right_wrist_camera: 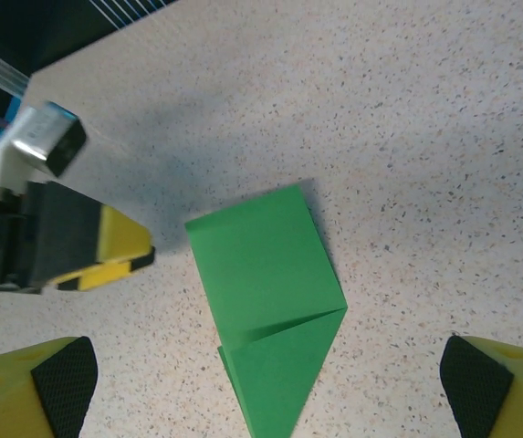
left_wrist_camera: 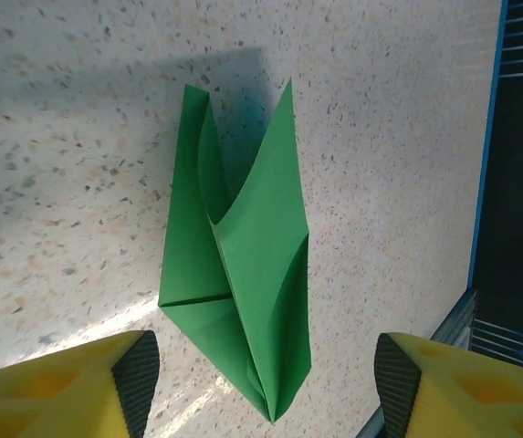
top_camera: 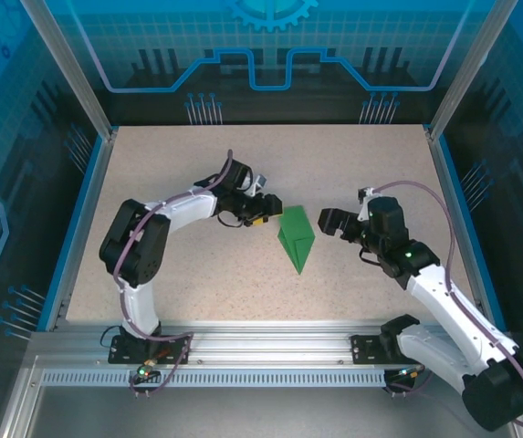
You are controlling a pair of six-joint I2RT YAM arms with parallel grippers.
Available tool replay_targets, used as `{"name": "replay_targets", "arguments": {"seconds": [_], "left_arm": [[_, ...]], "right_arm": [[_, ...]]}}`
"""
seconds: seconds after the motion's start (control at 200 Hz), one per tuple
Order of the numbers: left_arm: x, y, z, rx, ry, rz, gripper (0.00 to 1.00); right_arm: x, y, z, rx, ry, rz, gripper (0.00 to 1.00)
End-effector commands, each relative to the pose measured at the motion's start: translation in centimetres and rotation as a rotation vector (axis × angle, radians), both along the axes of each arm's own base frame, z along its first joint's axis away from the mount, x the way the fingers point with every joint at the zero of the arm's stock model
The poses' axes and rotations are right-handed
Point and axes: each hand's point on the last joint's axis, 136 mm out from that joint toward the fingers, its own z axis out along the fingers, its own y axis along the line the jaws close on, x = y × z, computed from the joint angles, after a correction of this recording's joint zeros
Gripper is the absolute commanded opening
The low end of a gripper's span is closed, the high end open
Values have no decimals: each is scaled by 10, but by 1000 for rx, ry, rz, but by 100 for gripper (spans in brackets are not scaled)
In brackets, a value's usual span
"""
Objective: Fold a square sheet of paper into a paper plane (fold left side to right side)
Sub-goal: Pick up the paper from the center of the table.
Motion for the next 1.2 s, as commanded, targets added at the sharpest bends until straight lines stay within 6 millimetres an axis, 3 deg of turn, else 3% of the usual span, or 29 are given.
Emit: {"name": "replay_targets", "arguments": {"seconds": [0.0, 0.14, 0.31, 0.68, 0.91, 1.195], "left_arm": [[3, -11, -2, -29, 21, -24, 66], [6, -24, -12, -76, 43, -43, 61], [13, -30, -24, -88, 49, -54, 42], [15, -29, -14, -88, -34, -91, 6], [8, -20, 3, -88, -114, -127, 0], [-4, 3, 23, -138, -187, -150, 0]], "right_arm": [[-1, -6, 3, 22, -17, -25, 100], [-3, -5, 3, 30, -24, -19, 100], [-1, -2, 7, 46, -46, -6, 100], [1, 13, 15, 20, -138, 100, 100], [-3, 20, 13, -28, -149, 157, 100], [4, 38, -8, -18, 5, 228, 100]]}}
